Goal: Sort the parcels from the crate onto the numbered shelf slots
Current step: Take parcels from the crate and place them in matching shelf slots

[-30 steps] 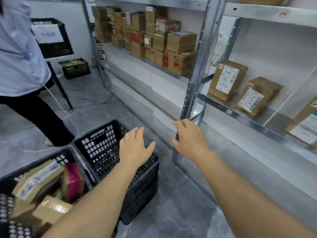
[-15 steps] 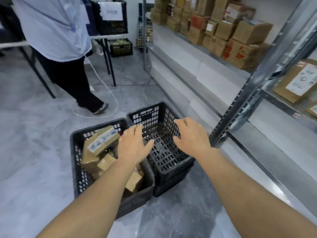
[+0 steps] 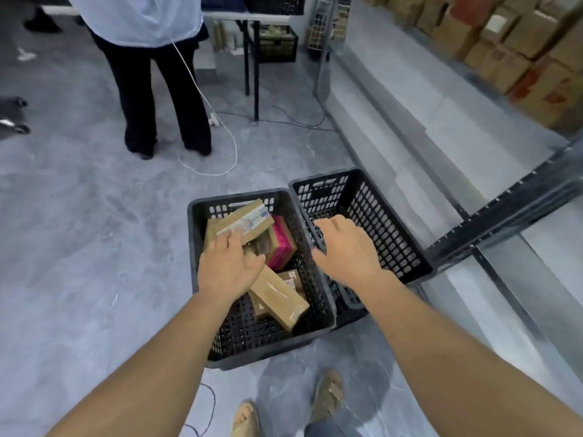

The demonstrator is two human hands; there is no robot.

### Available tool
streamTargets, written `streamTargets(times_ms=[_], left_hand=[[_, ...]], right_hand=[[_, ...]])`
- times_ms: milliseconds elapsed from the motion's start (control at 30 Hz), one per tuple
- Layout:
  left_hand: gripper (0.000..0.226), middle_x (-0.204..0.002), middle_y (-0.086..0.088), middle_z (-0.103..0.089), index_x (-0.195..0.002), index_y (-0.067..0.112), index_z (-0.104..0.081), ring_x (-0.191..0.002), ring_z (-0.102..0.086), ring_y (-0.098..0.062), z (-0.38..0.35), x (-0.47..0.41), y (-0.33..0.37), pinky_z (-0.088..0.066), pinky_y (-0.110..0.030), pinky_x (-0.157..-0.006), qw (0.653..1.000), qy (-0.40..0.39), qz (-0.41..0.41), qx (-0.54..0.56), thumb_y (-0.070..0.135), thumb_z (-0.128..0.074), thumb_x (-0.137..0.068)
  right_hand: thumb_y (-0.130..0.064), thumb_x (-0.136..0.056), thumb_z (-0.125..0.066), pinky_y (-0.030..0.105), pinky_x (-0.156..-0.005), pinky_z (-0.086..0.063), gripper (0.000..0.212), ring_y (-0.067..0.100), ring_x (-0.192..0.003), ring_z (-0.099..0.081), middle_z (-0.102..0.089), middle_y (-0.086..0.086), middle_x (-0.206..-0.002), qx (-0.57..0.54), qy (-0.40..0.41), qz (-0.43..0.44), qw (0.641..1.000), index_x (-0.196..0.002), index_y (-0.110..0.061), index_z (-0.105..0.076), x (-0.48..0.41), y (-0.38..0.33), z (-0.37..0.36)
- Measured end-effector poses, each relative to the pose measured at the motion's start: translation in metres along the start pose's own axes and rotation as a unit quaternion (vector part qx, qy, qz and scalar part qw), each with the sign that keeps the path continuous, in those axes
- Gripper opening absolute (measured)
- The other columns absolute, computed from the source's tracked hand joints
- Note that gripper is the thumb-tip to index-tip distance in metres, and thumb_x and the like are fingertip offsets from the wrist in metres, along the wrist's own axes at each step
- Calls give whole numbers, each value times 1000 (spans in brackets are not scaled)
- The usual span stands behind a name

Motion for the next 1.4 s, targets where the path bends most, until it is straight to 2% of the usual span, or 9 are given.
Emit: streamTargets(times_ms=[300,467,700,833,967,1067,1167,1267,1400], left_hand=[[59,-139,-6,-46,-137,21,-40,-126,-40,-27,-33,-11,-43,-36,-39,-99,996,-5,90,24,51,-54,-88],[74,-152,-8,-30,-149,17,-24,-138,-28,-27,-86,-13,-57,-32,-40,-109,983,-85,160,24,54,-49,-90],[81,-154,-9,-25,-152,13,-14,-141,-25,-24,-181,-15,-62,-32,-39,-110,953,-163,229,112,53,-50,-91],[83,-154,-11,-27,-152,11,-12,-138,-32,-25,-235,-20,-62,-36,-40,-106,921,-203,274,188,50,-53,-91],[63,-130,-4,-54,-137,16,-34,-110,-56,-23,-277,-23,-67,-45,-34,-89,881,-197,323,285,43,-60,-87],[56,-116,5,-57,-137,22,-34,-100,-53,-16,-294,-22,-65,-38,-27,-84,835,-207,352,368,34,-61,-90],[56,-120,4,-59,-135,22,-38,-104,-56,-15,-297,-19,-66,-42,-28,-86,776,-192,395,452,32,-64,-87],[51,-115,3,-59,-127,19,-41,-95,-57,-10,-280,-12,-70,-43,-27,-76,744,-160,421,493,33,-68,-85],[56,-106,8,-55,-123,18,-38,-93,-55,-8,-237,5,-72,-43,-27,-79,728,-116,427,524,37,-71,-83]], right_hand=[[-35,-93,-51,38,-97,-42,51,25,-123,-44,-47,7,-133,-8,-79,64,995,-139,-17,-40,-71,-13,-62],[-36,-94,-52,37,-94,-44,53,25,-124,-45,-46,8,-134,-20,-130,79,988,-141,-17,-38,-102,-1,-116],[-35,-99,-43,39,-94,-43,47,26,-128,-38,-43,8,-137,-54,-254,73,963,-141,-14,-38,-108,22,-217],[-40,-101,-35,39,-107,-35,57,24,-140,-29,-31,9,-151,-75,-323,63,941,-150,-11,-24,-106,30,-268],[-34,-102,-36,38,-111,-29,60,25,-143,-24,-22,11,-157,-84,-375,48,922,-153,-10,-14,-106,32,-306],[-28,-99,-38,39,-103,-40,50,29,-130,-42,-39,14,-146,-100,-409,19,907,-145,-9,-29,-103,34,-330],[-20,-96,-41,41,-92,-48,34,29,-108,-57,-58,12,-122,-142,-433,-9,890,-129,-12,-44,-94,30,-337],[-20,-95,-41,43,-91,-50,34,27,-103,-59,-59,8,-116,-195,-434,-1,879,-129,-18,-46,-82,17,-324],[-22,-98,-40,43,-98,-45,46,25,-113,-50,-48,8,-128,-222,-415,57,881,-143,-23,-34,-63,-8,-283]])
Point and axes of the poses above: each hand's wrist, its own x-axis away from the middle knuckle, its own z-axis out of the back of the hand, y = z × x, the point moved 5 cm from there along -x, towards the middle knuckle
